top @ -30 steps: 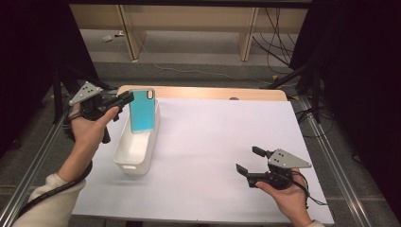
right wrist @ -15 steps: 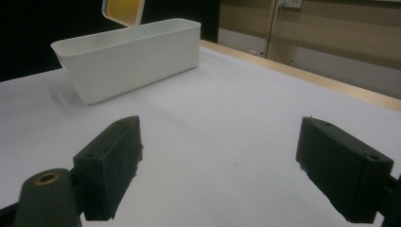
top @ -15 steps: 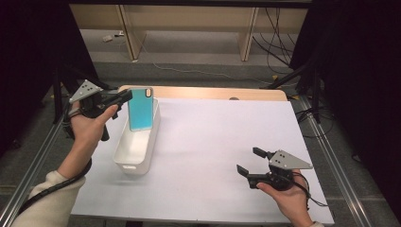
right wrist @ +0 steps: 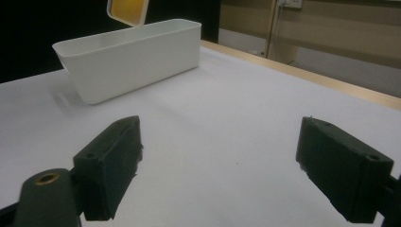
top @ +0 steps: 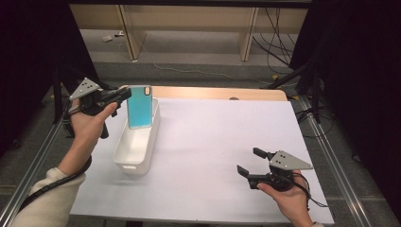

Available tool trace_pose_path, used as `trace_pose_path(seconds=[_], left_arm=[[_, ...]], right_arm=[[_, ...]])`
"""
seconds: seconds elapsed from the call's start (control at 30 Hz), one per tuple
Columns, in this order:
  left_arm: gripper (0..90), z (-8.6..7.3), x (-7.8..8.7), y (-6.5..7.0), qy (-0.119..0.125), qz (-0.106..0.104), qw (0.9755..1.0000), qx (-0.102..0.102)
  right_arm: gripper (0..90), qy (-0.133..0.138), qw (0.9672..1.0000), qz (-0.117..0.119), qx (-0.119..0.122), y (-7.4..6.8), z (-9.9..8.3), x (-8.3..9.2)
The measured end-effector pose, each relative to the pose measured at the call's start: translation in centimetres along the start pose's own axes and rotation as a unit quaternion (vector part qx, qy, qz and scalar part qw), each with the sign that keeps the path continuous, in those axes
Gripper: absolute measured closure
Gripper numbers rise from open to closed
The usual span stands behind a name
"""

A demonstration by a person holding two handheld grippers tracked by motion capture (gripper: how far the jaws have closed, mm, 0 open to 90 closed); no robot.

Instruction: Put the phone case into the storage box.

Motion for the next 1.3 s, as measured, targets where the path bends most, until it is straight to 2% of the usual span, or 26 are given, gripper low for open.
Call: trace_pose_path(seconds=[0.07, 0.13, 0.17, 0.2, 0.3, 0.33, 0.37, 0.4, 0.47, 1.27, 1.3], left_arm=[[82.6, 0.0, 0.0, -0.1, 0.001, 0.0, 1.0, -0.001], [82.6, 0.1, -0.1, -0.2, 0.002, 0.001, 1.0, -0.001], [82.6, 0.1, -0.1, -0.2, 0.002, 0.001, 1.0, 0.0], [82.6, 0.0, -0.2, -0.3, 0.002, 0.002, 1.0, 0.0], [82.6, 0.0, -0.2, -0.5, 0.0, 0.004, 1.0, -0.001], [82.6, 0.0, -0.3, -0.5, 0.0, 0.004, 1.0, -0.001], [82.6, 0.0, -0.3, -0.6, 0.0, 0.004, 1.0, -0.001], [82.6, 0.1, -0.3, -0.6, 0.001, 0.004, 1.0, 0.0], [82.6, 0.1, -0.4, -0.7, 0.001, 0.005, 1.0, -0.001], [82.6, 0.2, -1.3, -1.8, -0.003, 0.012, 0.9999, -0.001], [82.6, 0.2, -1.3, -1.8, -0.003, 0.012, 0.9999, -0.001]], right_arm=[[16.3, 0.019, 0.9997, -0.005, 0.011, 0.2, 0.2, -0.2], [16.3, 0.009, 0.9999, -0.006, 0.012, 0.2, 0.1, 0.0], [16.3, 0.015, 0.9998, -0.001, 0.009, 0.0, 0.2, -0.1], [16.3, 0.005, 1.0, -0.003, 0.003, 0.0, 0.0, 0.0], [16.3, 0.006, 1.0, -0.003, 0.004, 0.0, 0.1, 0.1], [16.2, 0.015, 0.9998, -0.007, 0.012, 0.1, 0.2, 0.0], [16.2, 0.011, 0.9999, -0.004, 0.003, 0.0, 0.1, 0.0], [16.2, 0.016, 0.9998, -0.004, 0.013, 0.2, 0.2, 0.0], [16.1, 0.008, 1.0, 0.0, 0.002, -0.1, 0.0, 0.1], [16.0, 0.012, 0.9999, -0.001, 0.001, -0.2, 0.1, 0.1], [16.0, 0.016, 0.9997, -0.008, 0.014, 0.1, 0.2, 0.1]])
Point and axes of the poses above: each handheld gripper's, and its own axes: x roughly backward along the jaws, z roughly out of its top, y roughly to its right, the point moved 8 cm from there along -x, roughly forward along the jaws, and after that the axes turned 5 degrees about -y, right-handed, at the moved point
